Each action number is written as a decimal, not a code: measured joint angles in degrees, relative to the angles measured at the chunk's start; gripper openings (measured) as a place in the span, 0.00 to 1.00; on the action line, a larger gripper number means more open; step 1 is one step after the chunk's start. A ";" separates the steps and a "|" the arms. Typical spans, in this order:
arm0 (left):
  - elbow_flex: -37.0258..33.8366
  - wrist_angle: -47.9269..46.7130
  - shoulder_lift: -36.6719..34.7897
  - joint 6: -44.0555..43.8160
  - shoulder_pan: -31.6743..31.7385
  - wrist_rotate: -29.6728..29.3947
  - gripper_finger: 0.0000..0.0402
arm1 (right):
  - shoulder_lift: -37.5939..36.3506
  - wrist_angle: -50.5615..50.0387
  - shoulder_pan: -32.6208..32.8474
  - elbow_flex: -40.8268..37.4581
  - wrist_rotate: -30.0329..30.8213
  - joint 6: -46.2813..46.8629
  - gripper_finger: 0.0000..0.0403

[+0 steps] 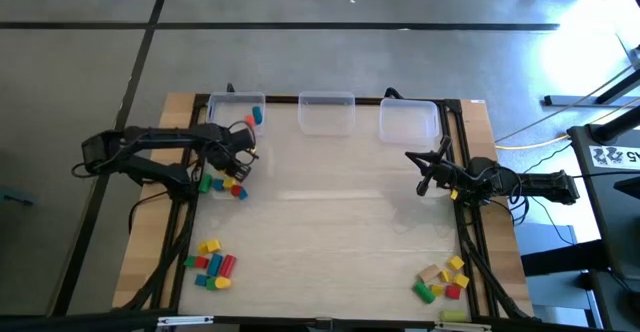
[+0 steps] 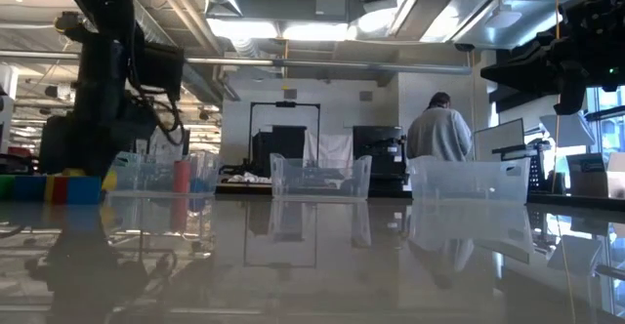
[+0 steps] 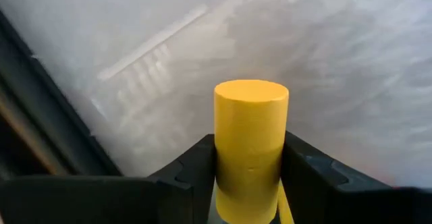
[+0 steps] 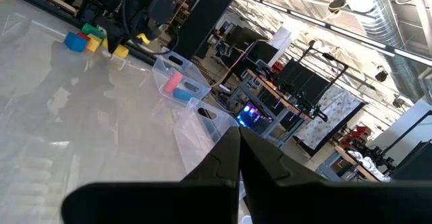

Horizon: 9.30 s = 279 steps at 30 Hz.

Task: Sort blocks by size
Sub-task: Put the cylindrical yellow block into the left transparent bin, then put the cylindrical green block into the left transparent bin

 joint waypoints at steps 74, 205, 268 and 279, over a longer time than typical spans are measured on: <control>20.27 -3.92 -0.39 17.96 12.04 -9.03 0.53 | -0.02 0.13 0.00 0.00 3.96 -1.31 0.03; 11.14 -20.03 14.49 11.62 -15.68 4.53 0.01 | -0.01 0.07 -0.02 -0.02 3.87 0.13 0.03; -2.78 -0.96 1.65 -10.18 -19.62 5.63 0.32 | 0.00 0.09 -0.02 -0.02 3.85 -1.07 0.03; 8.81 -8.60 1.63 -5.30 -19.57 -0.93 0.33 | 0.00 0.08 -0.01 -0.02 3.86 -1.09 0.03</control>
